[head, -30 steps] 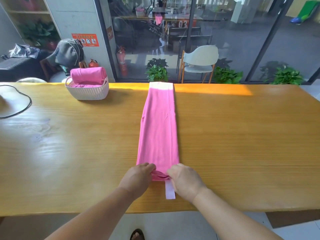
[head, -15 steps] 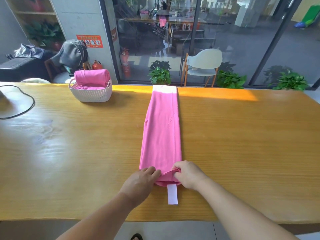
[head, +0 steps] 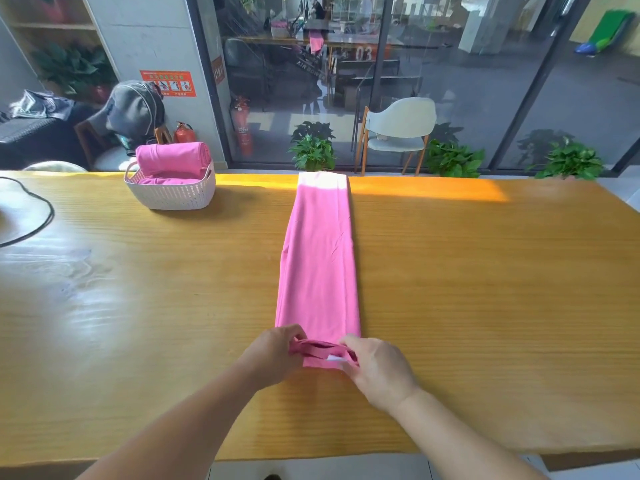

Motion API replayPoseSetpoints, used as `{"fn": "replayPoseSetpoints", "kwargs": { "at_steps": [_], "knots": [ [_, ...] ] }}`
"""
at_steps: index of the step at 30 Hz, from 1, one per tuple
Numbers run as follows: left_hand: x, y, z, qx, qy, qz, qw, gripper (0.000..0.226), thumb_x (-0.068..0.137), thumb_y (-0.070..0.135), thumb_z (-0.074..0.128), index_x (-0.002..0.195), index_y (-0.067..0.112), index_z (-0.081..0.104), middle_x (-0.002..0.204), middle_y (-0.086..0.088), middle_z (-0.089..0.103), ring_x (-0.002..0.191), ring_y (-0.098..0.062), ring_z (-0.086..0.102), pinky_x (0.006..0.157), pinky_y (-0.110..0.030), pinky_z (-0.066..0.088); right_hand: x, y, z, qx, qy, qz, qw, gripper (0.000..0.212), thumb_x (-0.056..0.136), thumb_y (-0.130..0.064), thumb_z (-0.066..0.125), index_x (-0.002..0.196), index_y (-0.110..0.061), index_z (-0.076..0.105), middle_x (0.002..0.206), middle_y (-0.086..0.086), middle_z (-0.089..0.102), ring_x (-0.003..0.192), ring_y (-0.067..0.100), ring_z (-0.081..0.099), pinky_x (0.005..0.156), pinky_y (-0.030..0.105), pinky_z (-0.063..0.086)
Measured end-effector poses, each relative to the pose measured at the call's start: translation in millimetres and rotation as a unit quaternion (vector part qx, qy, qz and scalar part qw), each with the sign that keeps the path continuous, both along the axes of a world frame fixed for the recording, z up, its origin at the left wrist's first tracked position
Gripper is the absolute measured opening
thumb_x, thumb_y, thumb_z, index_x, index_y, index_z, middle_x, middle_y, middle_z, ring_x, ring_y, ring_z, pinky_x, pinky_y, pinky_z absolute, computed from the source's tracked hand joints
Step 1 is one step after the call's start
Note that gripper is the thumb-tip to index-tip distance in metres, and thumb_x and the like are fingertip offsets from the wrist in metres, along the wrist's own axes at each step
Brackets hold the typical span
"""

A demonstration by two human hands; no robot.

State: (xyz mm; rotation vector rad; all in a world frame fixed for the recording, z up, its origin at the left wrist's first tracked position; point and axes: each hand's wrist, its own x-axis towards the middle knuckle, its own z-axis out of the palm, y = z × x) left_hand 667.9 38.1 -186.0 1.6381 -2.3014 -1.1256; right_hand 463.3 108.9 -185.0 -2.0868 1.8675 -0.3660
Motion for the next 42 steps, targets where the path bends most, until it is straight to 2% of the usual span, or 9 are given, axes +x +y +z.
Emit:
{"fn": "replayPoseSetpoints", "kwargs": {
  "at_steps": [8, 12, 14, 18, 21, 24, 28, 35, 42],
  "knots": [
    [-7, -16, -11, -0.001, 0.046, 0.079, 0.996, 0.066, 0.088, 0.007, 0.055, 0.145, 0.029, 0.029, 0.121, 0.005, 0.054, 0.085, -0.013, 0.064, 0.065, -0.027, 0.057, 0, -42, 2, 0.117, -0.153, -0.173, 0.966, 0.024, 0.084, -0.036, 0.073, 0.1, -0.027, 0.057, 0.087, -0.012, 0.065, 0.078, 0.012, 0.06, 0.067, 0.027, 0.046],
    [-6, -9, -17, -0.348, -0.043, -0.104, 0.931, 0.039, 0.08, 0.007, 0.067, 0.116, 0.021, 0.058, 0.116, 0.003, 0.053, 0.098, -0.013, 0.055, 0.088, -0.032, 0.053, 8, -49, -5, 0.106, -0.167, -0.23, 0.953, 0.033, 0.083, -0.035, 0.077, 0.098, -0.022, 0.05, 0.09, -0.009, 0.063, 0.077, 0.012, 0.06, 0.061, 0.026, 0.045],
    [-6, -4, -22, -0.391, -0.043, -0.217, 0.893, 0.012, 0.08, 0.016, 0.066, 0.092, 0.021, 0.065, 0.097, 0.006, 0.058, 0.088, -0.013, 0.057, 0.083, -0.032, 0.053, 7, -50, -8, 0.105, -0.14, -0.252, 0.952, 0.045, 0.079, -0.039, 0.08, 0.098, -0.022, 0.043, 0.1, -0.004, 0.058, 0.082, 0.017, 0.06, 0.066, 0.03, 0.045],
    [3, -6, -30, -0.323, -0.036, -0.225, 0.919, 0.026, 0.082, 0.042, 0.053, 0.093, 0.022, 0.065, 0.098, 0.009, 0.058, 0.088, -0.013, 0.06, 0.077, -0.032, 0.054, -4, -51, -6, 0.052, -0.028, -0.223, 0.973, 0.062, 0.066, -0.057, 0.083, 0.098, -0.026, 0.039, 0.101, -0.006, 0.038, 0.082, 0.017, 0.055, 0.065, 0.029, 0.04],
    [5, -13, -34, -0.303, -0.008, -0.218, 0.927, 0.018, 0.089, 0.031, 0.052, 0.093, 0.02, 0.066, 0.096, 0.008, 0.06, 0.085, -0.014, 0.061, 0.073, -0.032, 0.055, -5, -50, -16, -0.153, 0.053, -0.03, 0.986, 0.041, 0.067, -0.03, 0.088, 0.087, -0.022, 0.053, 0.09, -0.004, 0.045, 0.073, 0.017, 0.052, 0.064, 0.029, 0.047],
    [2, -20, -32, -0.298, -0.002, -0.219, 0.929, 0.011, 0.086, 0.011, 0.063, 0.092, 0.018, 0.067, 0.088, 0.006, 0.062, 0.074, -0.017, 0.063, 0.063, -0.033, 0.055, -5, -41, -29, -0.21, 0.088, 0.116, 0.967, 0.012, 0.08, -0.016, 0.072, 0.081, -0.022, 0.062, 0.081, -0.005, 0.055, 0.075, 0.016, 0.051, 0.069, 0.033, 0.053],
    [-3, -28, -23, -0.266, 0.011, -0.155, 0.951, 0.016, 0.094, 0.018, 0.059, 0.104, 0.017, 0.071, 0.097, 0.005, 0.066, 0.083, -0.016, 0.063, 0.073, -0.03, 0.052, -20, -31, -27, -0.157, 0.072, 0.108, 0.979, 0.035, 0.087, -0.054, 0.051, 0.1, -0.027, 0.07, 0.094, -0.012, 0.066, 0.088, 0.011, 0.061, 0.082, 0.028, 0.053],
    [-7, -47, -23, -0.084, 0.022, -0.034, 0.996, 0.02, 0.099, 0.026, 0.052, 0.106, 0.02, 0.07, 0.094, 0.008, 0.057, 0.087, -0.013, 0.056, 0.075, -0.023, 0.042, -27, -74, 2, 0.114, -0.106, -0.05, 0.987, 0.012, 0.089, -0.041, 0.067, 0.092, -0.031, 0.063, 0.094, -0.007, 0.066, 0.087, 0.014, 0.061, 0.078, 0.029, 0.049],
    [-16, -71, -21, -0.057, 0.015, 0.021, 0.998, 0.013, 0.095, 0.03, 0.06, 0.086, 0.022, 0.055, 0.076, 0.007, 0.058, 0.066, -0.013, 0.053, 0.053, -0.023, 0.038, -23, -91, -7, 0.144, -0.152, -0.126, 0.97, 0.014, 0.09, -0.03, 0.07, 0.082, -0.021, 0.063, 0.072, -0.011, 0.058, 0.069, 0.01, 0.052, 0.06, 0.022, 0.039]
  ]
}}
